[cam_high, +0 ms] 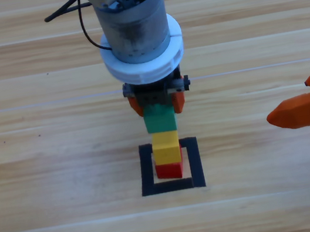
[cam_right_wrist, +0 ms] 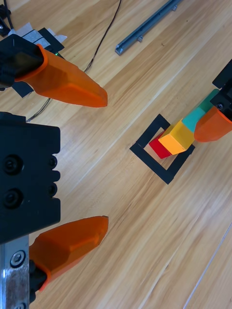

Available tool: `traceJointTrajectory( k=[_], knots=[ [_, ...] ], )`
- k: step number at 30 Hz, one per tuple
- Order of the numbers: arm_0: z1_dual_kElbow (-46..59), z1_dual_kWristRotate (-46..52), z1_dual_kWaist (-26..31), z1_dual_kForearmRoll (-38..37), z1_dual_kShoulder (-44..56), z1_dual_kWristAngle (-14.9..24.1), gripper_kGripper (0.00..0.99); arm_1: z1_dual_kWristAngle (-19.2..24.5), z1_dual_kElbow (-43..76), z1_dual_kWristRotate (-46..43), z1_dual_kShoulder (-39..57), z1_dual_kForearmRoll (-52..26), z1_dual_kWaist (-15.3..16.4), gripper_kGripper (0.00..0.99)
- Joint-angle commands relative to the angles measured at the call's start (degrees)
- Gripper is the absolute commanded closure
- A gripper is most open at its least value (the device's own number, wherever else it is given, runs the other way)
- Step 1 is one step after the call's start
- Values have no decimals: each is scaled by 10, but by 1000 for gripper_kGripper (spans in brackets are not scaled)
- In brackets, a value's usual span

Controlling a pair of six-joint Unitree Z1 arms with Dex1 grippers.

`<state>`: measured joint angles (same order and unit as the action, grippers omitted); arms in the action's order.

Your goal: Stack the blocks in the rectangular block: red at the bottom, yellow in the middle, green on top

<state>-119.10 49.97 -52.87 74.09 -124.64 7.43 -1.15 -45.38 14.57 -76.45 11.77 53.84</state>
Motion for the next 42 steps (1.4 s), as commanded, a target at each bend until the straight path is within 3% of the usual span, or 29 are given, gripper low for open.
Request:
traceJointTrajectory(
  k=[1, 42],
  knots=[
    [2, 7, -11, 3, -35, 10, 938, 2, 15, -2, -30, -7, -15, 2],
    [14, 1, -13, -11, -55, 14, 936, 0, 15, -2, -37, -7, -15, 2]
  ],
)
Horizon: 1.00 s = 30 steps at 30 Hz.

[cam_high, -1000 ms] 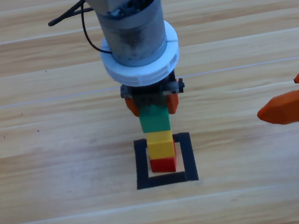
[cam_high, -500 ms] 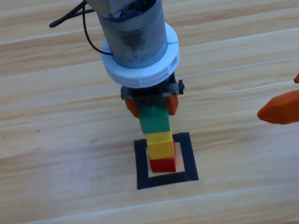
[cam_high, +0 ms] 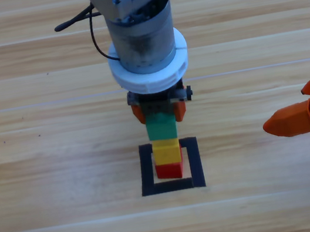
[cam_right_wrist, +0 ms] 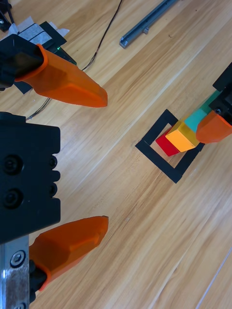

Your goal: Stack the blocks in the rectangular block: red at the bottom, yellow in the middle, green on top

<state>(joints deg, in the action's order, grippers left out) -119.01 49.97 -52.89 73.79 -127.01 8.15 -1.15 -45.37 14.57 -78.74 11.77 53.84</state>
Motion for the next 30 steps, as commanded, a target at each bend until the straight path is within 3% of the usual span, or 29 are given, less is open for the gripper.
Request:
traceJointTrajectory(
  k=[1, 30],
  knots=[
    [14, 1, -13, -9, -32, 7, 936, 0, 15, -2, -14, -7, -15, 2],
    [39, 1, -12, -32, -35, 7, 936, -2, 15, -2, -15, -7, -15, 2]
  ],
)
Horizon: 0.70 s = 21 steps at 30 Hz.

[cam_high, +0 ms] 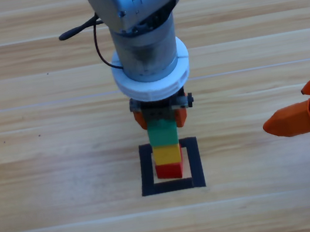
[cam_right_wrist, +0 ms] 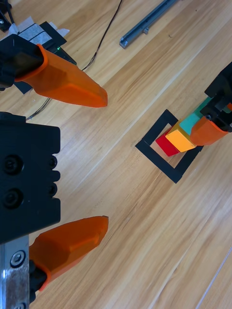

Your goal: Stack the blocks in the rectangular block: red at the bottom, yellow in the middle, green on top

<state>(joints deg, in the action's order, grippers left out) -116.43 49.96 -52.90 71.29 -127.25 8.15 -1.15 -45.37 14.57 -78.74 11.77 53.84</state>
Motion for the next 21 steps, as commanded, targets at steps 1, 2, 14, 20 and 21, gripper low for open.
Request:
traceJointTrajectory(
  k=[1, 2, 14, 20, 21],
  knots=[
    [13, 1, -12, -8, -34, 7, 936, -2, 15, -2, -14, -7, -15, 2],
    [13, 1, -12, -9, -34, 7, 936, -2, 15, -2, -15, -7, -15, 2],
    [17, 0, -12, -16, -39, 11, 936, -3, 15, -2, -15, -7, -15, 2],
    [18, 0, -12, -16, -39, 13, 936, -3, 15, -2, -16, -7, -15, 2],
    [19, 0, -12, -16, -39, 13, 936, -3, 15, -2, -16, -7, -15, 2]
  ],
)
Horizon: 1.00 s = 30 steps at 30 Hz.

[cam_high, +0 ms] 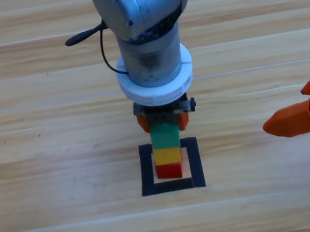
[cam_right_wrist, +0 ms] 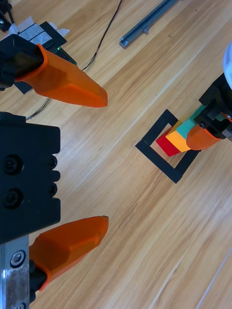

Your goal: Stack the blocks in the rectangular block: red at the bottom, yellow in the middle, green on top

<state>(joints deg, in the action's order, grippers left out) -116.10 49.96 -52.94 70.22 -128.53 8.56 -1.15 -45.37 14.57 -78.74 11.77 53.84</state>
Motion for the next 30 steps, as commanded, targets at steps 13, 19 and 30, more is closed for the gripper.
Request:
traceJointTrajectory(
  k=[13, 19, 30],
  knots=[
    [33, 13, -12, -4, 12, 13, 0, -4, 14, -2, -11, -7, -15, 2],
    [17, 15, -13, -3, 28, 16, 0, 16, 14, -3, -1, -7, -15, 2],
    [92, 117, -102, 14, 270, 143, 0, 35, 13, -10, 2, -9, -15, 2]
  ],
)
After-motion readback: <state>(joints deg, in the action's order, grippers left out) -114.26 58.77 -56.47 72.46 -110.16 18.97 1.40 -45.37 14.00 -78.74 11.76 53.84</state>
